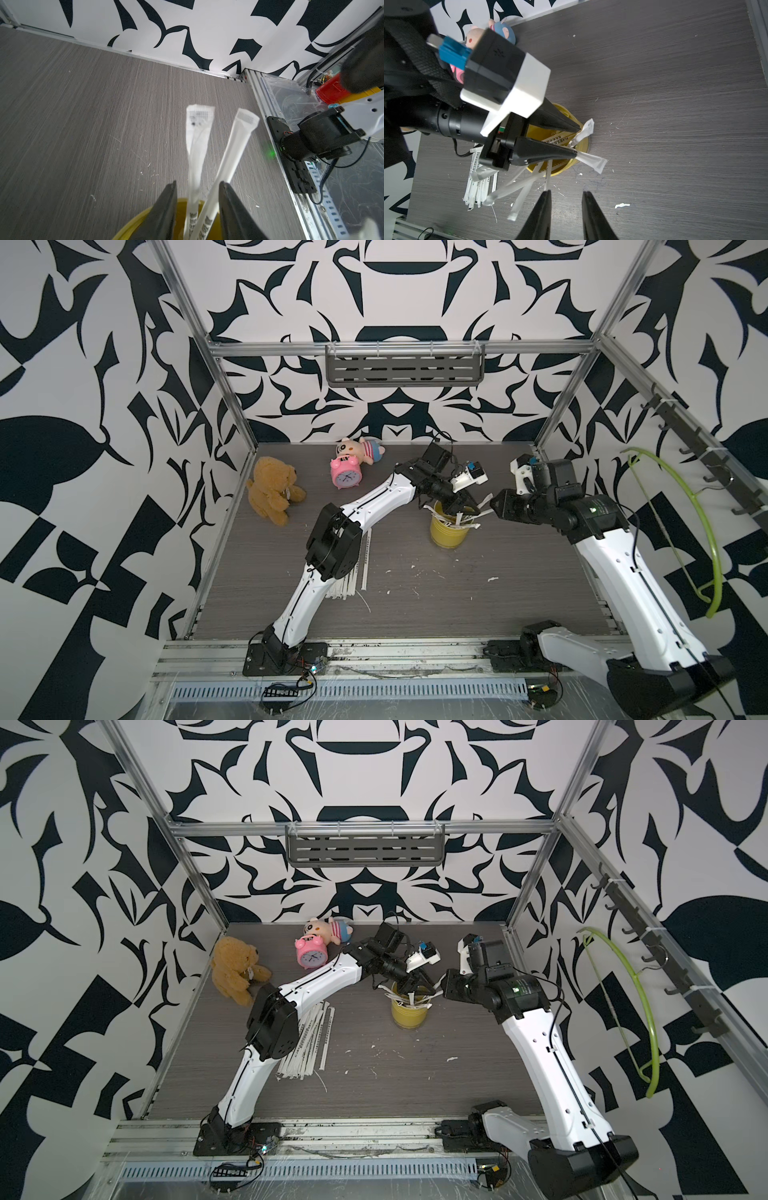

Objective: Take the straws out of the storage container
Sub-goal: Pick up the straw from the container.

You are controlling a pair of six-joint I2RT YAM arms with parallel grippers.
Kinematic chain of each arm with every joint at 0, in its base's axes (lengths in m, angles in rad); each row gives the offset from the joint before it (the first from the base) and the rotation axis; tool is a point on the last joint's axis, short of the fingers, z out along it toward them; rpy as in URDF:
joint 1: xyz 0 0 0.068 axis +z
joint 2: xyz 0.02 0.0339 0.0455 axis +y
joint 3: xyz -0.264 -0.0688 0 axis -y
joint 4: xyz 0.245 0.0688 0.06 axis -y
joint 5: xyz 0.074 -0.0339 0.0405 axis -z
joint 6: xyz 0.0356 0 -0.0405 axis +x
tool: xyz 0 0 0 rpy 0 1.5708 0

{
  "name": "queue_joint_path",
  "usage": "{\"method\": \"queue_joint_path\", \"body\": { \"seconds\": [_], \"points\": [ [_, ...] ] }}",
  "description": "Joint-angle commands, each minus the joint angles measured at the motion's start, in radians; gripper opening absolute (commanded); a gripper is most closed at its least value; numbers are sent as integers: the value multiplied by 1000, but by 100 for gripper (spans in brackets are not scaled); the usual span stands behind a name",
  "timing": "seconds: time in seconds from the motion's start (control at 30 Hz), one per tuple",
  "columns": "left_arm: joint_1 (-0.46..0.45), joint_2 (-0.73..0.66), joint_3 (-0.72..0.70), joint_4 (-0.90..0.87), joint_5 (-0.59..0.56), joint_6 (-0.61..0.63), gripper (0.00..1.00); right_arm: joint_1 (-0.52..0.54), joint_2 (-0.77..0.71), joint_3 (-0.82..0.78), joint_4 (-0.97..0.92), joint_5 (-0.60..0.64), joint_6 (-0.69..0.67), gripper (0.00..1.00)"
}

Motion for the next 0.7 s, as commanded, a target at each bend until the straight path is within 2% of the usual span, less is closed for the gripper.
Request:
{"method": "queue_joint_path", "body": {
  "seconds": [0.0,0.37,0.67],
  "points": [
    [2,18,35,-15,-14,7,33,-3,-6,-4,40,-1,-15,30],
    [-6,-6,-6,36,-65,26,22,-3,-10,-5,52,-11,-18,30],
    [-9,-53,-44,81,-98,34,7,-3,-11,-11,69,-22,-12,29]
  ]
}}
